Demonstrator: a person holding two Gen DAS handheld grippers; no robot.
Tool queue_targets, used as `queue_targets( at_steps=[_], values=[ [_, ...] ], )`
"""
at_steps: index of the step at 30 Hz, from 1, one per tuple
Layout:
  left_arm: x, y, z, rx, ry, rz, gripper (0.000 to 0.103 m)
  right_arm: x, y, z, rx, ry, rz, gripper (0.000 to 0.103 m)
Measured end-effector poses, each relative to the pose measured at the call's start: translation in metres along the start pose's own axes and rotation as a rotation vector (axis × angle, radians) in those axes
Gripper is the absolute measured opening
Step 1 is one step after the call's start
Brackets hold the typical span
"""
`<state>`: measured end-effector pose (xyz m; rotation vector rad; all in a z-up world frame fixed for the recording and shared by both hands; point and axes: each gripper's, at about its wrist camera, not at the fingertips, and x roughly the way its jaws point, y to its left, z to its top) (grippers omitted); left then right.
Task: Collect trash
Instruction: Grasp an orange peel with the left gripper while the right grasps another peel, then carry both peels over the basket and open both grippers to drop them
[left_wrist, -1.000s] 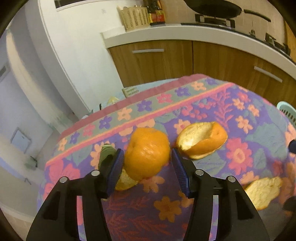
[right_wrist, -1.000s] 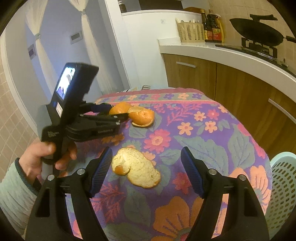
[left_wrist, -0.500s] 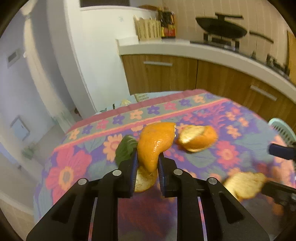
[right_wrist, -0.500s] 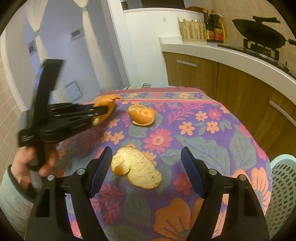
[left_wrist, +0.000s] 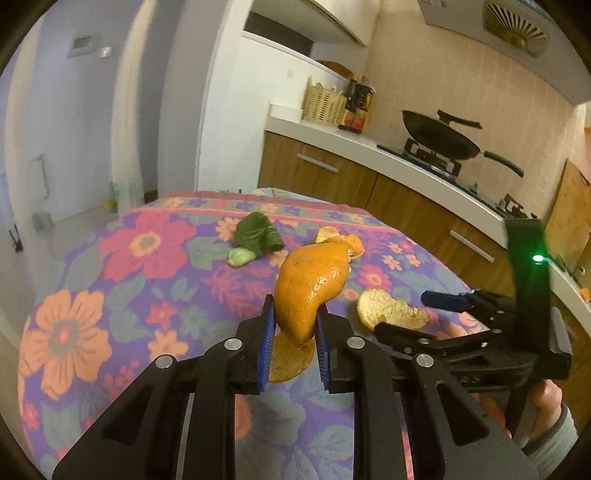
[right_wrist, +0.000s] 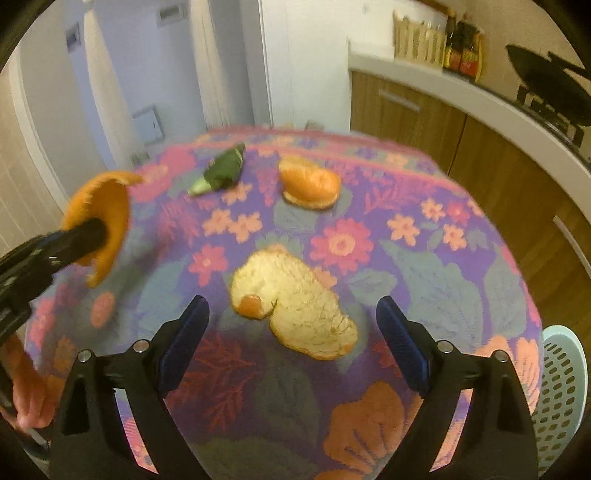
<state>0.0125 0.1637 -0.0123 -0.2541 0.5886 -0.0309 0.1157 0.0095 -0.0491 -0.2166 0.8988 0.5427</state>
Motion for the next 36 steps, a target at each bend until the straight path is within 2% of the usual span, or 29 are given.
queue_targets(
  at_steps=[4,6,10,12,14,16,17,19,26,36],
  values=[
    [0.002,0.005,-0.007,-0.021,0.006,-0.008,0.018,0.009,0.003,-0.001,-0.016,0.041,0.003,0.087],
    [0.001,0.000,-0.007,-0.001,-0.007,-0.010,0.019,0.014,0.008,-0.001,-0.039,0.072,-0.011,0.088],
    [0.004,-0.010,-0.009,0.064,-0.004,0.018,0.019,0.017,0.017,-0.002,-0.070,0.079,-0.061,0.085],
    [0.002,-0.014,-0.011,0.081,-0.013,0.022,0.019,0.014,0.014,-0.003,-0.055,0.063,-0.068,0.067],
    [0.002,-0.014,-0.011,0.083,-0.016,0.028,0.019,0.008,0.011,-0.004,-0.042,0.043,-0.070,0.040],
    [0.002,-0.013,-0.011,0.076,-0.011,0.032,0.019,0.004,0.012,-0.005,-0.047,0.031,-0.073,0.028],
    [0.003,-0.014,-0.011,0.078,-0.009,0.036,0.019,0.000,0.015,-0.006,-0.062,0.008,-0.091,0.013],
    [0.001,-0.019,-0.011,0.094,-0.009,0.053,0.019,-0.012,0.016,-0.009,-0.066,-0.040,-0.105,0.011],
    [-0.006,-0.067,-0.013,0.121,0.000,-0.039,0.019,-0.057,-0.014,-0.025,0.040,-0.142,-0.099,0.009],
    [0.008,-0.192,-0.018,0.252,0.017,-0.192,0.019,-0.142,-0.109,-0.074,0.229,-0.255,-0.165,0.009]
  ],
)
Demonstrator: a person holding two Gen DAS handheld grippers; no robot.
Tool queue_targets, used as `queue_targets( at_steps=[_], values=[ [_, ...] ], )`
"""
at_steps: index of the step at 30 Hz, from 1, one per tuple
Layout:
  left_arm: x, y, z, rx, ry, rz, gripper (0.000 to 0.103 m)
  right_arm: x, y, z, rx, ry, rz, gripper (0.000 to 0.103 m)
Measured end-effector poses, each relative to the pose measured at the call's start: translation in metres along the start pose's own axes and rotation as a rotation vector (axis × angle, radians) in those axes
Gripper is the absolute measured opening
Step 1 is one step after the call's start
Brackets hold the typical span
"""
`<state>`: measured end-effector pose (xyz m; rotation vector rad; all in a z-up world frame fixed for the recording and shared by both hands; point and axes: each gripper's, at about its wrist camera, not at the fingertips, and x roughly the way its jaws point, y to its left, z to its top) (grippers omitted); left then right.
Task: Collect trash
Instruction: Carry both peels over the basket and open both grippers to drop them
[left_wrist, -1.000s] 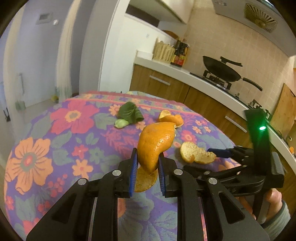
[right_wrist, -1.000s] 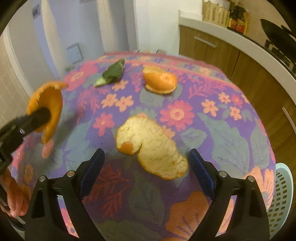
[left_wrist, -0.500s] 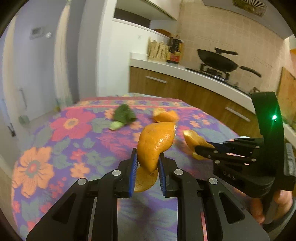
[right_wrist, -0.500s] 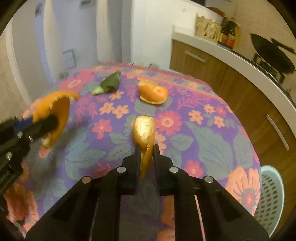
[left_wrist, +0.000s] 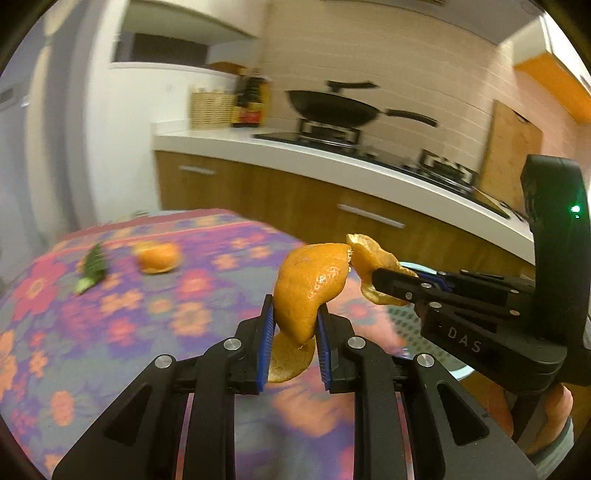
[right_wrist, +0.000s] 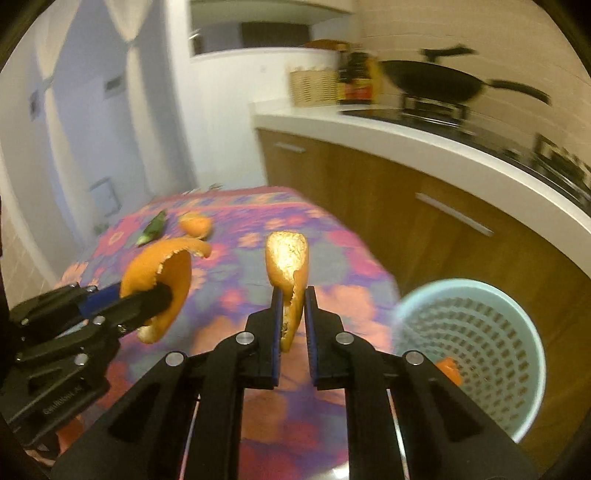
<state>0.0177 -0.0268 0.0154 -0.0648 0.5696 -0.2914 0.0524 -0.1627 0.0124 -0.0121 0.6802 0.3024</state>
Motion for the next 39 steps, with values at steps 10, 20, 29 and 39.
queue_targets(
  at_steps=[10,20,29,39],
  values=[
    [0.070,-0.107,0.018,0.100,0.100,-0.011,0.019,-0.024,-0.135,-0.037,0.254,0.029,-0.163,0.009],
    [0.138,-0.144,0.015,0.078,0.248,-0.105,0.021,-0.006,-0.195,-0.068,0.419,0.124,-0.207,0.009],
    [0.158,-0.144,0.014,0.031,0.292,-0.160,0.037,0.006,-0.213,-0.080,0.517,0.145,-0.148,0.016],
    [0.133,-0.138,0.022,0.025,0.249,-0.168,0.044,-0.004,-0.210,-0.077,0.525,0.122,-0.138,0.022]
  ],
)
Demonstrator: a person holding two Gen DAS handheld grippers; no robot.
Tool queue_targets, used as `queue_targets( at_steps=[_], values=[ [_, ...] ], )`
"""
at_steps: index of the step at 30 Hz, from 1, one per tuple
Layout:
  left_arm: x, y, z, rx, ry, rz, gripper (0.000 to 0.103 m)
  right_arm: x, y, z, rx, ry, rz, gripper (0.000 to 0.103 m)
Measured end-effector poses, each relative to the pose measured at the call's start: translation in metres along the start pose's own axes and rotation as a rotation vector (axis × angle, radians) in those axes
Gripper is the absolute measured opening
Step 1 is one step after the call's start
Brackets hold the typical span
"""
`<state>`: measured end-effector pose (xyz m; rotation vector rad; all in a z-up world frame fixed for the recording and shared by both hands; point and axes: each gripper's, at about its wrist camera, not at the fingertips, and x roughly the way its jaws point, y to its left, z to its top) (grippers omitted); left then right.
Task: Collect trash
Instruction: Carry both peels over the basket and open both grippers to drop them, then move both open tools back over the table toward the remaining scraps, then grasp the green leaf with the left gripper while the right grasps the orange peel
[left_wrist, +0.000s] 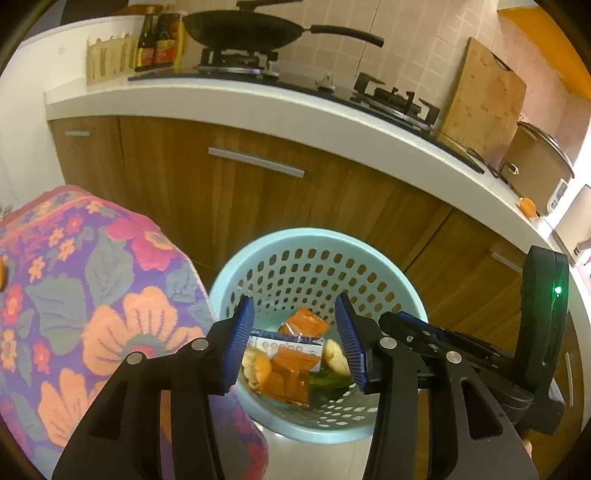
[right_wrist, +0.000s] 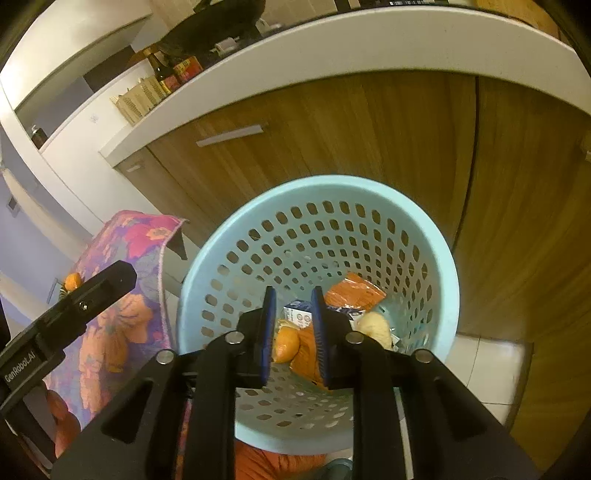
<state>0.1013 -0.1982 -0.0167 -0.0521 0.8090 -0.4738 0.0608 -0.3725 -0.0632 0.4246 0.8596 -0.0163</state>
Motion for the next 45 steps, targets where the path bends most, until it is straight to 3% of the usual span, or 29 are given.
queue_targets(
  at_steps=[2,8,10,14,18,25,29,33,35,37,45],
  values=[
    [-0.010,0.003,-0.001,0.000,-0.020,0.006,0.046,-0.006,0.006,0.000,-0.011,-0.014,0.003,0.027],
    [-0.048,0.019,-0.003,-0.004,-0.075,0.054,0.049,-0.018,0.032,0.000,-0.061,-0.035,0.022,0.027],
    [-0.065,0.029,-0.006,-0.009,-0.104,0.072,0.057,-0.023,0.048,-0.002,-0.103,-0.046,0.032,0.027],
    [-0.101,0.055,-0.006,-0.019,-0.152,0.125,0.059,-0.029,0.086,-0.007,-0.186,-0.065,0.049,0.027],
    [-0.141,0.095,-0.005,-0.029,-0.212,0.218,0.069,-0.029,0.131,-0.015,-0.271,-0.078,0.080,0.027],
    [-0.181,0.194,-0.008,-0.116,-0.249,0.391,0.070,-0.006,0.225,-0.027,-0.418,-0.047,0.153,0.027],
    [-0.189,0.260,-0.010,-0.187,-0.226,0.452,0.070,0.018,0.279,-0.029,-0.477,-0.006,0.209,0.027],
    [-0.182,0.319,-0.010,-0.264,-0.179,0.449,0.070,0.046,0.328,-0.031,-0.539,0.045,0.236,0.028],
    [-0.172,0.347,-0.009,-0.315,-0.158,0.422,0.068,0.060,0.350,-0.031,-0.575,0.047,0.229,0.041],
    [-0.161,0.365,-0.008,-0.342,-0.140,0.394,0.068,0.076,0.367,-0.029,-0.585,0.049,0.242,0.051],
    [-0.121,0.393,-0.018,-0.361,-0.095,0.392,0.068,0.127,0.399,-0.018,-0.611,0.078,0.289,0.051]
  ],
)
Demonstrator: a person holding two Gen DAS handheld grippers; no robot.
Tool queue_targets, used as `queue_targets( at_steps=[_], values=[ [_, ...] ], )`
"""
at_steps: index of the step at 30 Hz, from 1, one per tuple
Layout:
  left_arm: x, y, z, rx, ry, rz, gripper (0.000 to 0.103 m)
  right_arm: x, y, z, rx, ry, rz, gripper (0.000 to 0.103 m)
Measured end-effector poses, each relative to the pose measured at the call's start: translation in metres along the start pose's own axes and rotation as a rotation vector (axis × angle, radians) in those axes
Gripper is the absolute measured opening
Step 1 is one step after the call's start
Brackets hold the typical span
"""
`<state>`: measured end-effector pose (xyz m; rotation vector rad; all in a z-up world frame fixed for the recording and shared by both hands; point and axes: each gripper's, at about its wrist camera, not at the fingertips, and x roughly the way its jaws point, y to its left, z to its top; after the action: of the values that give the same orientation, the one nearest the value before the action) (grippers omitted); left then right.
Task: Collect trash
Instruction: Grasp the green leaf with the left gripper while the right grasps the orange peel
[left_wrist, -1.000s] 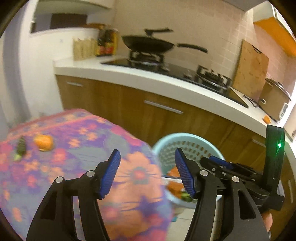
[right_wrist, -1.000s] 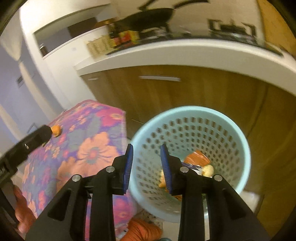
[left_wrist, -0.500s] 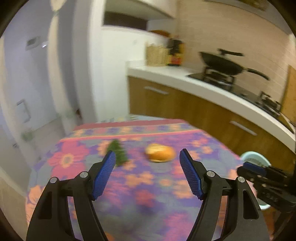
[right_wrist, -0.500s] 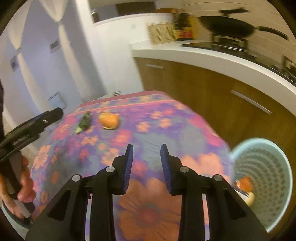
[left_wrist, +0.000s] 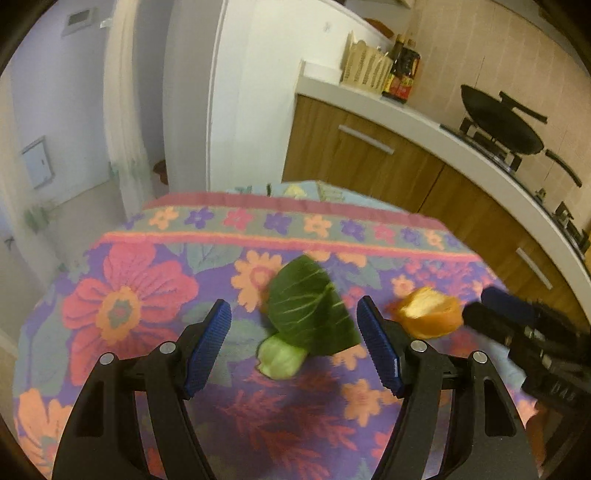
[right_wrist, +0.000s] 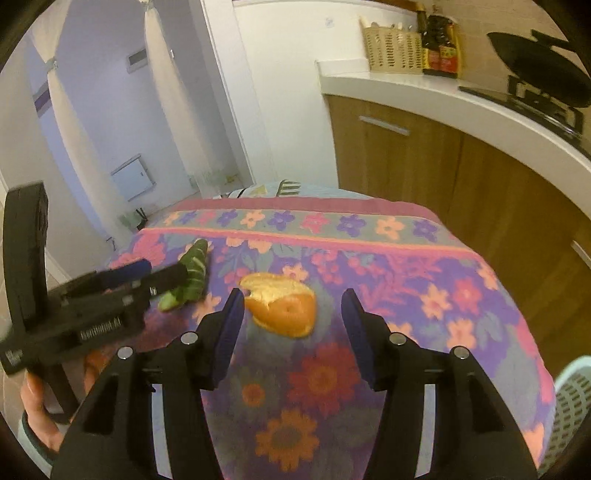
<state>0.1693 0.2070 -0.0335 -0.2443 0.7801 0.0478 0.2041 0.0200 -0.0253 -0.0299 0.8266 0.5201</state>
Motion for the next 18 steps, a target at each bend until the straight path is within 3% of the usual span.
queue_targets(
  at_steps=[5,10,12,13,14,16,18],
  values=[
    [0.008,-0.002,-0.001,0.009,0.032,0.014,0.068,0.020,-0.002,0.003,0.000,0.043,0.001,0.053],
    [0.016,-0.007,-0.002,0.040,0.066,0.040,0.038,0.038,0.008,0.004,-0.047,0.117,-0.014,0.057],
    [0.015,-0.005,-0.003,0.031,0.065,0.023,0.035,0.040,0.009,0.003,-0.051,0.129,-0.004,0.057],
    [0.014,-0.003,-0.003,0.025,0.064,0.018,0.033,0.040,0.011,0.003,-0.059,0.128,-0.007,0.051],
    [0.014,-0.002,-0.003,0.022,0.062,0.014,0.033,0.039,0.013,0.001,-0.071,0.130,0.006,0.038],
    [0.013,-0.003,-0.004,0.024,0.055,0.016,0.030,0.037,0.021,-0.001,-0.110,0.125,0.022,0.025],
    [0.011,-0.004,-0.005,0.024,0.040,0.014,0.027,0.032,0.029,-0.004,-0.146,0.103,-0.005,0.019]
  ],
)
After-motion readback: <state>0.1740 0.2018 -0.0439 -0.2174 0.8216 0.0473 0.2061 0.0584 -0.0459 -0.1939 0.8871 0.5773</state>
